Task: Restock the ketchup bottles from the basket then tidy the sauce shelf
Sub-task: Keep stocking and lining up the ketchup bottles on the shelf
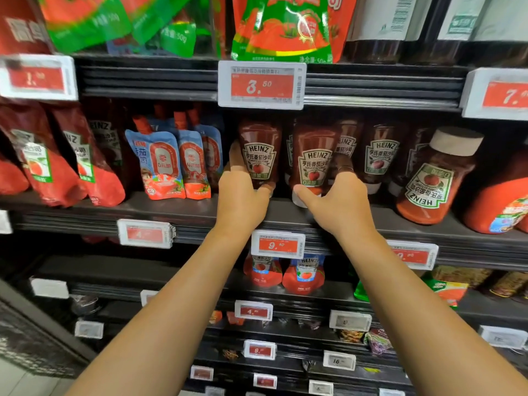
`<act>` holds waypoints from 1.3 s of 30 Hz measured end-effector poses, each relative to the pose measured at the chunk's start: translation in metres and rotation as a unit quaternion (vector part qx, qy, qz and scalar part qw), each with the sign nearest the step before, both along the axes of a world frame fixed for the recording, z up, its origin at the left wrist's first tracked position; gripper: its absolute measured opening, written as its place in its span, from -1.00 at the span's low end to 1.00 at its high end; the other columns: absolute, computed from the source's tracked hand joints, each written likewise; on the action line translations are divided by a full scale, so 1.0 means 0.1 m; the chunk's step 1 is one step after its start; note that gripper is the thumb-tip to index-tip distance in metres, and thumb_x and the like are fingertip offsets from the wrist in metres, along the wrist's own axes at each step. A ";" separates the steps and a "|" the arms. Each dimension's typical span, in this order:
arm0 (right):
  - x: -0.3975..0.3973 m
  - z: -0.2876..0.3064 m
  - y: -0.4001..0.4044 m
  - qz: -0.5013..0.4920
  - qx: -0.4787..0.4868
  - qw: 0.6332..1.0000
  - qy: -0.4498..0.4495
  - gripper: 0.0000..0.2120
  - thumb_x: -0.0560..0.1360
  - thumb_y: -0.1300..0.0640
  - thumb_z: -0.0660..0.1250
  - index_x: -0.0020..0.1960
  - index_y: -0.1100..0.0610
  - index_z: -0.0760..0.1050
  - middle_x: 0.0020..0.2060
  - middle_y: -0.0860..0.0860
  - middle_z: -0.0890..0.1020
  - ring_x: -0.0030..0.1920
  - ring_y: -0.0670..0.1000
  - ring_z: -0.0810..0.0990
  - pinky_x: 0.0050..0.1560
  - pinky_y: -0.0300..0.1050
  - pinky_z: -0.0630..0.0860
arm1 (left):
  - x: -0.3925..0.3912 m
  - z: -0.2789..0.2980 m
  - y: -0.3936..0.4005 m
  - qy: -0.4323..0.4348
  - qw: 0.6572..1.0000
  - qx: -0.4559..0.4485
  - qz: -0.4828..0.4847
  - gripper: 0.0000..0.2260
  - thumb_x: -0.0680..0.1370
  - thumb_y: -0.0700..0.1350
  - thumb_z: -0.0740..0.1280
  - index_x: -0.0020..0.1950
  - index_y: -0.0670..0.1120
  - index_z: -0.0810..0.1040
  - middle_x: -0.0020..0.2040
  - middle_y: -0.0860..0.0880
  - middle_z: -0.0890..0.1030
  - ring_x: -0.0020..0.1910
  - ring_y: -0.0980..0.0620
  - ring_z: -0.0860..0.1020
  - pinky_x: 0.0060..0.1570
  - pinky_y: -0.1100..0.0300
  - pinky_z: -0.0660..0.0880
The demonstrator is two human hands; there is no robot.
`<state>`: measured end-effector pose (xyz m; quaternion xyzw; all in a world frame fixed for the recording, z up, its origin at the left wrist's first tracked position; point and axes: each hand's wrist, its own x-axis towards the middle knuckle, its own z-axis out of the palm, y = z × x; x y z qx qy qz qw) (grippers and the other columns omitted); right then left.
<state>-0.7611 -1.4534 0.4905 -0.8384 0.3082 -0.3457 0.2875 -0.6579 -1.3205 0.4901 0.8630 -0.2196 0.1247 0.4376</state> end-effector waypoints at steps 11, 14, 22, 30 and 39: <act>0.19 -0.01 0.10 -0.055 -0.046 0.997 0.040 -0.50 0.34 -0.24 0.54 -0.25 0.15 0.43 -0.39 -0.07 0.43 -0.41 -0.09 0.41 -0.51 -0.27 0.15 | 0.08 -0.04 0.04 0.025 0.998 -0.030 -0.044 -0.65 0.51 -0.07 0.48 0.13 -0.27 0.48 0.02 -0.20 0.57 -0.05 -0.12 0.56 -0.20 0.24 0.38; 0.19 -0.01 0.13 -0.061 -0.055 0.996 0.041 -0.46 0.35 -0.23 0.55 -0.36 0.08 0.29 -0.45 -0.05 0.40 -0.45 -0.12 0.36 -0.56 -0.31 0.15 | 0.10 -0.05 0.02 0.028 0.998 -0.029 -0.041 -0.59 0.51 -0.04 0.49 0.18 -0.30 0.50 0.04 -0.22 0.59 0.01 -0.16 0.58 -0.13 0.13 0.45; -0.48 -0.03 -0.03 -0.007 -0.015 1.000 -0.027 -0.65 0.45 -0.15 0.47 0.10 -0.01 0.45 -0.04 -0.10 0.60 -0.10 -0.08 0.61 -0.17 -0.23 0.51 | -0.36 -0.02 0.12 -0.204 0.969 -0.129 -0.048 -0.67 0.49 -0.17 0.43 0.18 -0.27 0.46 0.08 -0.20 0.47 0.12 -0.17 0.45 0.11 0.27 0.28; -1.49 0.05 -0.56 -0.121 -0.013 0.977 -0.176 -0.58 0.37 -0.08 0.46 0.18 -0.14 0.43 0.00 -0.14 0.60 -0.05 -0.17 0.61 -0.14 -0.30 0.57 | -1.11 0.37 -0.72 -0.161 0.931 -0.093 -0.315 -0.55 0.52 -0.07 0.43 0.38 -0.04 0.43 0.11 0.00 0.47 0.08 0.15 0.39 0.05 0.35 0.30; -1.29 0.07 -0.89 -0.078 0.005 0.996 -0.050 -0.40 0.37 -0.06 0.54 0.22 0.14 0.33 0.05 0.10 0.62 0.08 0.18 0.61 -0.08 -0.03 0.48 | -1.39 1.01 -1.54 -0.138 0.950 0.072 -0.272 -0.55 0.59 0.27 0.25 0.40 0.09 0.50 0.28 -0.09 0.61 0.13 -0.19 0.59 -0.10 0.18 0.37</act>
